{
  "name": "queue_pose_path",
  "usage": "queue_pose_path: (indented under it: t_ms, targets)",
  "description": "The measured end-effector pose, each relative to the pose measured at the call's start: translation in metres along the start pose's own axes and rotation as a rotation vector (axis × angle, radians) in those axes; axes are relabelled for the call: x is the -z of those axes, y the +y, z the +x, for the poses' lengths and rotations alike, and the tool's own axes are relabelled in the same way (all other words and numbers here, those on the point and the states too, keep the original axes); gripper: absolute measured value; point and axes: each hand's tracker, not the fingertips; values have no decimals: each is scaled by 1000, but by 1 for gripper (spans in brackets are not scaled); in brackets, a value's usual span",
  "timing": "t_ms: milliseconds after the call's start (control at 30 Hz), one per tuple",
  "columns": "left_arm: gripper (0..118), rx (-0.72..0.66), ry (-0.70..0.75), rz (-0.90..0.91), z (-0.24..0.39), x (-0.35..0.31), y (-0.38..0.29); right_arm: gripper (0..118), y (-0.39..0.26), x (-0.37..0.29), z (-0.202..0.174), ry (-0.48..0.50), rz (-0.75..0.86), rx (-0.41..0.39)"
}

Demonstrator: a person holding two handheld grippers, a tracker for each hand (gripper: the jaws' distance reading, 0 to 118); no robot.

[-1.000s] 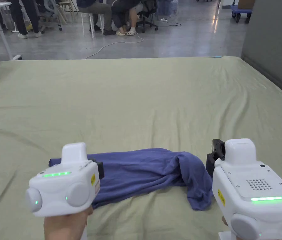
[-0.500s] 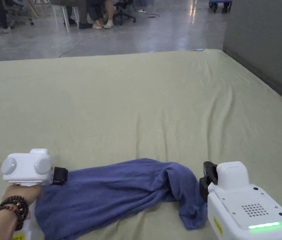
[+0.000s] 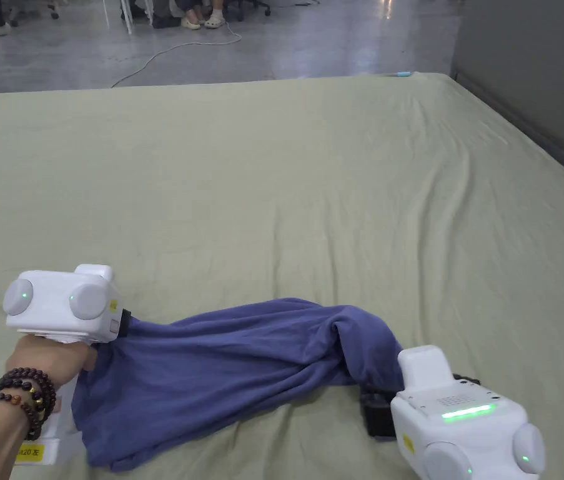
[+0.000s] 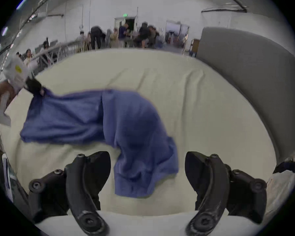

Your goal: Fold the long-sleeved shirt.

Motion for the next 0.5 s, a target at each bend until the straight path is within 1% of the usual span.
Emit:
queue_pose_path:
  t_ms: [33,67,100,133,167,200,233,267,300,333,367,400,500]
  targets:
    - [8,2,-2,7,0,-4,-1,90,0,7,-3,4,-14,10]
    - [8,4,-4,13,-3,-3,1,85,0,14,-4,-1,-22,10]
    - [8,4,-5,15,-4,-6,1,76,1,21,-6,-6,-15,11]
    - [8,2,-8,16,-5,-9,0,58,1,26,-7,-32,-6,9]
    - [8,-5,-15,17,-6,-12,0,50,1,28,-7,-34,-1,7]
    - [8,-17,-23,23,-7,-14,-1,43,3,26,-5,-6,13,17]
    - [8,-26,-28,26,-9,-17,-1,14,5,22,-3,-6,12,17]
    - [8,-34,-31,32,-10,-20,-2,4,8,17,-1,1,23,25]
    - [8,-38,-33,48,-11,-25,-2,3,10,10,0,-34,40,33]
    - [8,-42,-36,73,-13,-30,-1,3,15,2,6,-18,48,43]
    - [8,-57,-44,110,-15,-38,-1,3,21,-7,14,19,76,81]
    - [8,-75,-57,152,-18,-49,1,3,29,-17,23,23,110,119]
    - [8,-119,-101,277,-26,-83,11,3,68,-50,50,8,228,158]
